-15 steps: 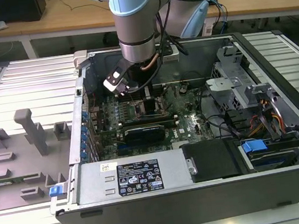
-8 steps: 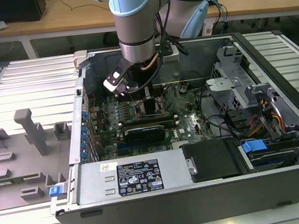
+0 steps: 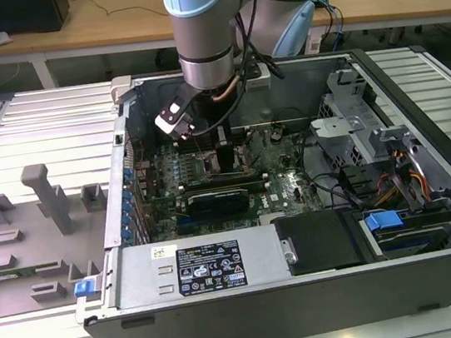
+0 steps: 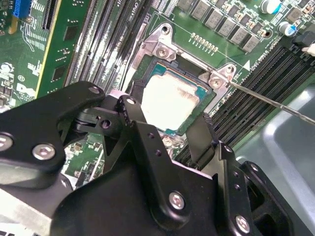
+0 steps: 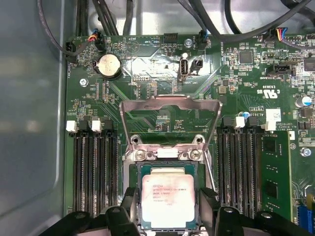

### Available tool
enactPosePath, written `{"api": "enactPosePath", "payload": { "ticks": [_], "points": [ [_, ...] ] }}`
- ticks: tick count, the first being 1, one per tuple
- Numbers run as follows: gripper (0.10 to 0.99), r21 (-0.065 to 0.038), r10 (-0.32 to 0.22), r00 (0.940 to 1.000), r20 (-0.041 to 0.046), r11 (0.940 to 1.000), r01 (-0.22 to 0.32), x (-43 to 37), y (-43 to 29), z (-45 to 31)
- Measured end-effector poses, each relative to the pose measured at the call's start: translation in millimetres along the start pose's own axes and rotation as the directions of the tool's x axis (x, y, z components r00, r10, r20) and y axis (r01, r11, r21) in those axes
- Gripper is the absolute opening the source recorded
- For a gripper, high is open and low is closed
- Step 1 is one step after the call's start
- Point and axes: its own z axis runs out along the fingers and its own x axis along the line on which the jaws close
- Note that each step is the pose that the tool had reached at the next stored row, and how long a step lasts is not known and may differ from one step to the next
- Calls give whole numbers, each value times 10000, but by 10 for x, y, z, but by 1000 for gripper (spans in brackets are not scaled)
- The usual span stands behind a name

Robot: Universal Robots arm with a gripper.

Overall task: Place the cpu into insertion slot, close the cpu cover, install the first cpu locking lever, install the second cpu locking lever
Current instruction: 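Place the cpu into insertion slot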

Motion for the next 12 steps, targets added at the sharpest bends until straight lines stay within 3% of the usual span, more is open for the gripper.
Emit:
{"api": "enactPosePath", "payload": {
  "ticks": [3, 6, 7, 8, 9, 12],
  "points": [
    [604, 2, 0, 10000, 2, 10000, 0, 0, 0, -4],
    [235, 1, 0, 10000, 1, 10000, 0, 0, 0, -8],
    [173, 1, 0, 10000, 1, 10000, 0, 0, 1, -9],
    [173, 1, 0, 10000, 1, 10000, 0, 0, 1, -10],
    [114, 1, 0, 10000, 0, 10000, 0, 0, 1, -10],
    [106, 1, 0, 10000, 1, 10000, 0, 0, 1, -13]
  ]
}}
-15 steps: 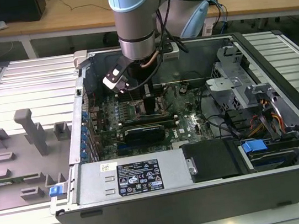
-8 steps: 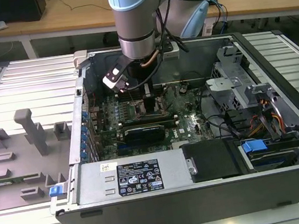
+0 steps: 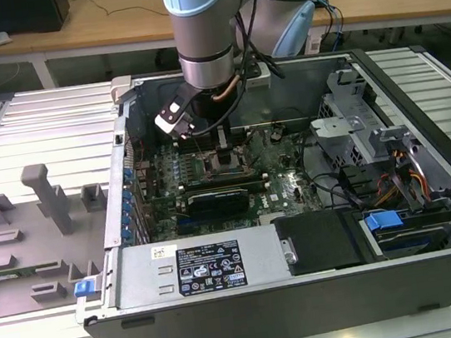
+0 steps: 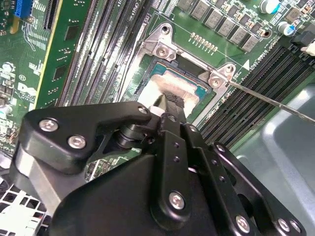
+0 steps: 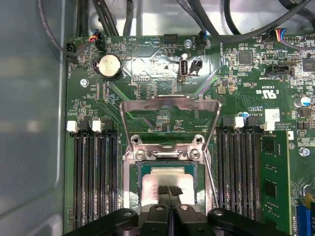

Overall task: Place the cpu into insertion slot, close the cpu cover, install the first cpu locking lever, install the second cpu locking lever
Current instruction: 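Place the cpu into insertion slot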

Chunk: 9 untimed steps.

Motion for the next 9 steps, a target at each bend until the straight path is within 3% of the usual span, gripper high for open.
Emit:
{"api": "enactPosePath", "payload": {
  "ticks": [7, 9],
  "points": [
    [106, 0, 0, 10000, 0, 10000, 0, 2, 20, -210],
    [106, 0, 0, 10000, 1, 10000, 0, 3, 30, -323]
  ]
}}
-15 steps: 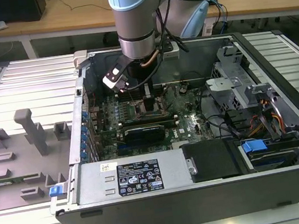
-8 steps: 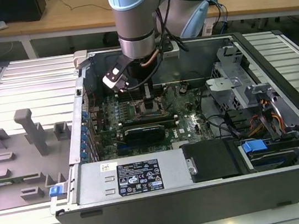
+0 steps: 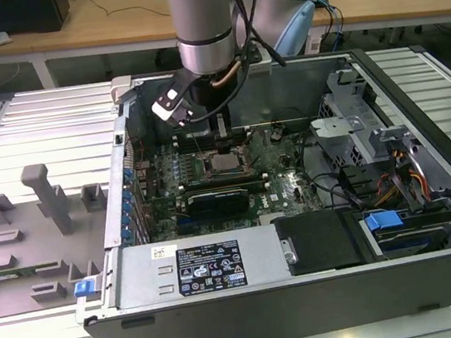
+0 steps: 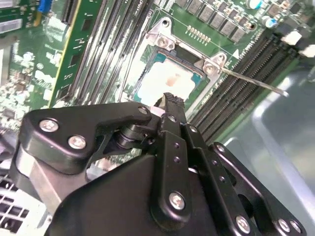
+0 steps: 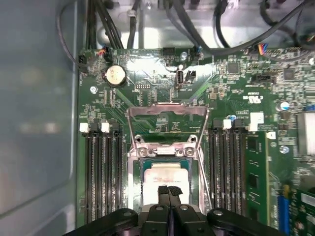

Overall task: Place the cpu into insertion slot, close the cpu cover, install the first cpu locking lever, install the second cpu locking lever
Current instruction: 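Place the cpu into insertion slot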

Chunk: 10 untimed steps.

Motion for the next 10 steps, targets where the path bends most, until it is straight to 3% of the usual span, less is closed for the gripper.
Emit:
{"api": "enactPosePath", "payload": {
  "ticks": [3, 6, 10],
  "points": [
    [106, 0, 0, 10000, 1, 10000, 0, 2, 16, -174],
    [106, 1, -1, 10000, 1, 10000, 1, 3, 25, -264],
    [106, 0, -1, 10000, 1, 10000, 1, 3, 25, -265]
  ]
}}
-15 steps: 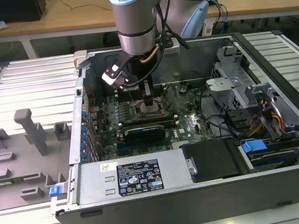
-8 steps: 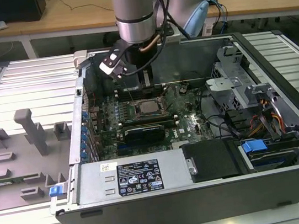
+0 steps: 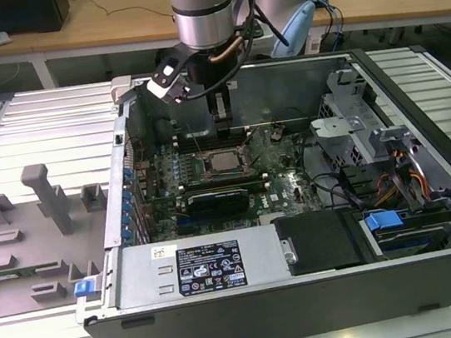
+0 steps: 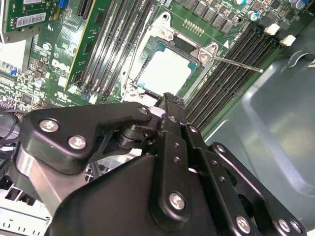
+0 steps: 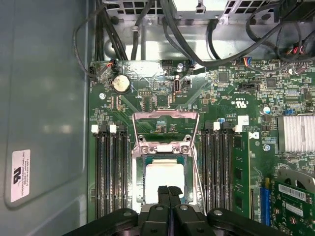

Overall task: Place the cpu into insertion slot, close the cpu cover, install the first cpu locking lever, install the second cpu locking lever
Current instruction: 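Place the cpu into insertion slot, then close the cpu cover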

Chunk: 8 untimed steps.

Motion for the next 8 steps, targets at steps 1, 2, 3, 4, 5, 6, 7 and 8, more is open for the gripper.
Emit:
{"api": "enactPosePath", "payload": {
  "ticks": [1, 2, 3, 4, 5, 6, 7, 8],
  "points": [
    [106, 0, -1, 10000, 0, 10000, 1, 0, 0, 0],
    [106, 1, 0, 10000, 1, 10000, 0, 0, 0, 0],
    [106, 0, -1, 10000, 1, 10000, 1, 0, 0, 0],
    [106, 0, 0, 10000, 1, 10000, 0, 0, 0, 0],
    [106, 0, 0, 10000, 2, 10000, 0, 0, 0, 0],
    [106, 0, -1, 10000, 2, 10000, 1, 0, 0, 0],
    [106, 0, 0, 10000, 2, 10000, 0, 0, 0, 0],
    [106, 0, 0, 10000, 2, 10000, 0, 0, 0, 0]
  ]
}}
